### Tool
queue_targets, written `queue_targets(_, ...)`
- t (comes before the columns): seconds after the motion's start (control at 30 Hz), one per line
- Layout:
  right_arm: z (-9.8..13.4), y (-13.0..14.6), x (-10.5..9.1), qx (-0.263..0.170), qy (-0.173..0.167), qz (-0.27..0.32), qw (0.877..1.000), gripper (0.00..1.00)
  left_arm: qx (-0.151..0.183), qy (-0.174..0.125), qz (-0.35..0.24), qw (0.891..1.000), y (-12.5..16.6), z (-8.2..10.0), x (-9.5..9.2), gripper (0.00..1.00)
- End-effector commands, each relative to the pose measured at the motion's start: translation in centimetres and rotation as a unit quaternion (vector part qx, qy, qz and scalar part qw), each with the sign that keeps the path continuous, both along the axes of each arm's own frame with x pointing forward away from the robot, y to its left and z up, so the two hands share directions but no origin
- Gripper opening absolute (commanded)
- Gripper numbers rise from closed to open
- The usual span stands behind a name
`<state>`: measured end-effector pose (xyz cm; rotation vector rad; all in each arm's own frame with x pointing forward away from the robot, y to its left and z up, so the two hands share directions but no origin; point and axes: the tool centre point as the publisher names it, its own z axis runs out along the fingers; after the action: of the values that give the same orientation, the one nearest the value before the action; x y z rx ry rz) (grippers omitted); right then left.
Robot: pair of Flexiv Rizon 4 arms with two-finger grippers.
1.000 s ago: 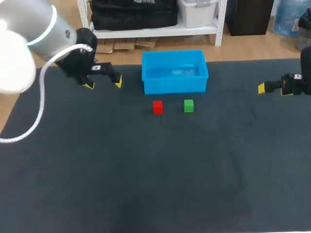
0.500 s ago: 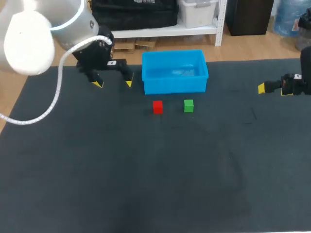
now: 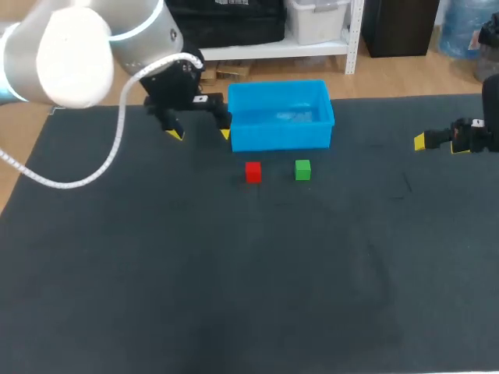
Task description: Use the left arm to pick the red cube and place it into the blue plastic box first, then use the right arm to grasp the green cube and put it into the same blue plastic box after the first action is fully finished.
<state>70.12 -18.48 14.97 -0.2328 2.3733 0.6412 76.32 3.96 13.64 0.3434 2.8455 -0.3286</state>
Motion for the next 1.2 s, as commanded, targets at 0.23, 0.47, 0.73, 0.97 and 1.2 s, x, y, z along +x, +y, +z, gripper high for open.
queue_targets(0.23,0.0,0.0,0.0,0.0,0.0,0.0,1.0,1.0,0.029,0.02,0.006,0.999,-2.7,-1.3,1.8,1.0)
queue_targets(0.47,0.0,0.0,0.0,0.0,0.0,0.0,1.0,1.0,0.043,0.027,0.02,0.999,-3.8,-2.0,2.7,1.0)
queue_targets(0.73,0.0,0.0,0.0,0.0,0.0,0.0,1.0,1.0,0.053,0.033,0.038,0.997,-4.9,-2.7,3.3,1.0)
queue_targets(0.97,0.0,0.0,0.0,0.0,0.0,0.0,1.0,1.0,0.055,0.044,0.048,0.996,-5.6,-3.4,3.0,1.0)
queue_targets(1.2,0.0,0.0,0.0,0.0,0.0,0.0,1.0,1.0,0.056,0.05,0.057,0.996,-5.9,-4.6,3.3,1.0)
